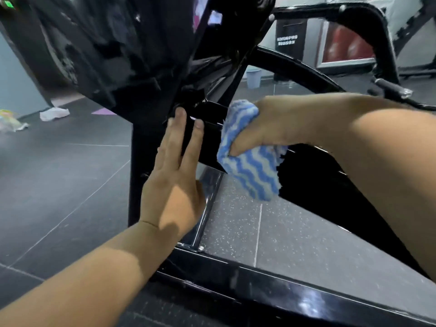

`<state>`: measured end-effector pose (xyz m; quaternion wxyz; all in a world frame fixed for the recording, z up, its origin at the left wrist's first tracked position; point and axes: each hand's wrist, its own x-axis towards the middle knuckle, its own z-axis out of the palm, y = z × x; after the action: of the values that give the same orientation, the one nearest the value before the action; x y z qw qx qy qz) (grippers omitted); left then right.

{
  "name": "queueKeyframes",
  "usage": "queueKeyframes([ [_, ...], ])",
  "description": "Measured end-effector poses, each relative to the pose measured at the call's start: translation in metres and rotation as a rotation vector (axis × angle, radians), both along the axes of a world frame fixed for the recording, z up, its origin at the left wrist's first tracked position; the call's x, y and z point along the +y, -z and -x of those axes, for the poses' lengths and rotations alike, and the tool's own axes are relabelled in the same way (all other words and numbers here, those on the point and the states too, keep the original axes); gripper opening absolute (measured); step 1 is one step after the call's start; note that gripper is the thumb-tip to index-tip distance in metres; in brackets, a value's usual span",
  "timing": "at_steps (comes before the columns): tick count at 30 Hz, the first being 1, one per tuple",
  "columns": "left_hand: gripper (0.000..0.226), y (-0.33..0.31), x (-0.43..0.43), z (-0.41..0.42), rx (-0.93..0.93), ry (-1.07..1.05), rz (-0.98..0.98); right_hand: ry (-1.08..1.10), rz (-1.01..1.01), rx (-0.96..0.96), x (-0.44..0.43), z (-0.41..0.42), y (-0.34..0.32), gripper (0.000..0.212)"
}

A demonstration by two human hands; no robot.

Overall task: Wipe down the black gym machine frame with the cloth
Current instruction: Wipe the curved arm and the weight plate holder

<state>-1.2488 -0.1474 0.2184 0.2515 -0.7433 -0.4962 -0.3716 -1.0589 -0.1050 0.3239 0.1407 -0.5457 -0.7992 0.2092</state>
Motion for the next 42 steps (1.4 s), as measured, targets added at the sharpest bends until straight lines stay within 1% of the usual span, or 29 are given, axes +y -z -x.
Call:
queueKeyframes([
  [2, 0.079, 0.000, -0.002, 0.000, -0.015, -0.003, 0.055, 0.013, 0.053, 0.034, 0.000, 0.007, -0.003, 0.040],
  [3, 0.076, -0.002, -0.004, 0.000, -0.012, -0.001, 0.058, 0.006, 0.045, 0.050, -0.003, 0.006, -0.004, 0.037],
  [5, 0.076, -0.006, -0.005, 0.003, 0.001, 0.025, 0.073, 0.016, 0.052, 0.085, -0.006, 0.003, -0.006, 0.037],
  [7, 0.076, -0.006, -0.005, 0.006, 0.003, 0.010, 0.086, -0.011, 0.082, 0.067, -0.009, 0.002, -0.008, 0.037],
  [8, 0.076, -0.006, -0.006, 0.007, -0.024, -0.006, 0.073, -0.039, 0.066, 0.048, -0.009, 0.001, -0.007, 0.037],
  [10, 0.081, -0.002, -0.003, 0.001, -0.103, -0.020, 0.035, -0.063, -0.033, 0.029, -0.007, -0.008, 0.000, 0.038],
  [12, 0.095, 0.005, 0.002, -0.011, -0.175, -0.056, 0.026, -0.092, -0.107, 0.023, -0.010, -0.015, 0.011, 0.044],
  [14, 0.103, 0.009, 0.004, -0.019, -0.237, -0.063, 0.023, -0.132, -0.143, -0.033, -0.006, -0.017, 0.013, 0.052],
  [15, 0.105, 0.010, 0.003, -0.021, -0.254, -0.065, 0.045, -0.150, -0.132, -0.064, -0.001, -0.012, 0.010, 0.052],
  [17, 0.102, 0.006, -0.001, -0.018, -0.234, -0.062, 0.072, -0.158, -0.171, -0.039, 0.004, 0.004, 0.000, 0.037],
  [18, 0.098, 0.004, -0.002, -0.013, -0.204, -0.058, 0.086, -0.186, -0.241, -0.047, 0.008, 0.016, -0.003, 0.030],
  [20, 0.087, -0.008, -0.009, -0.001, -0.145, -0.063, 0.116, -0.271, -0.333, -0.067, 0.011, 0.038, -0.004, 0.027],
  [22, 0.076, -0.021, -0.017, 0.006, -0.111, -0.061, 0.147, -0.298, -0.324, -0.027, 0.010, 0.034, 0.001, 0.027],
  [24, 0.074, -0.029, -0.024, 0.005, -0.108, -0.063, 0.154, -0.241, -0.304, -0.020, 0.001, 0.007, 0.002, 0.027],
  [27, 0.064, -0.032, -0.031, -0.010, -0.244, -0.094, 0.160, -0.197, -0.209, -0.103, -0.012, -0.042, 0.020, 0.034],
  [29, 0.060, -0.030, -0.035, -0.022, -0.283, -0.102, 0.184, -0.203, -0.173, -0.159, -0.018, -0.044, 0.019, 0.046],
  [30, 0.059, -0.029, -0.036, -0.023, -0.276, -0.099, 0.199, -0.199, -0.169, -0.157, -0.016, -0.036, 0.012, 0.047],
  [31, 0.061, -0.029, -0.036, -0.021, -0.271, -0.106, 0.206, -0.204, -0.178, -0.156, -0.012, -0.023, 0.006, 0.043],
  [34, 0.069, -0.031, -0.032, -0.004, -0.171, -0.135, 0.188, -0.251, -0.350, -0.189, -0.018, 0.025, -0.014, 0.032],
  [36, 0.077, -0.037, -0.032, 0.003, -0.177, -0.155, 0.264, -0.277, -0.443, -0.142, -0.013, 0.042, -0.013, 0.024],
  [39, 0.079, -0.035, -0.036, 0.009, -0.125, -0.174, 0.315, -0.214, -0.404, -0.046, -0.001, 0.031, 0.002, 0.030],
  [41, 0.076, -0.033, -0.035, 0.009, -0.104, -0.177, 0.274, -0.161, -0.329, -0.024, -0.002, 0.004, 0.009, 0.035],
  [42, 0.072, -0.031, -0.034, 0.006, -0.123, -0.175, 0.246, -0.143, -0.293, -0.035, -0.007, -0.011, 0.013, 0.037],
])
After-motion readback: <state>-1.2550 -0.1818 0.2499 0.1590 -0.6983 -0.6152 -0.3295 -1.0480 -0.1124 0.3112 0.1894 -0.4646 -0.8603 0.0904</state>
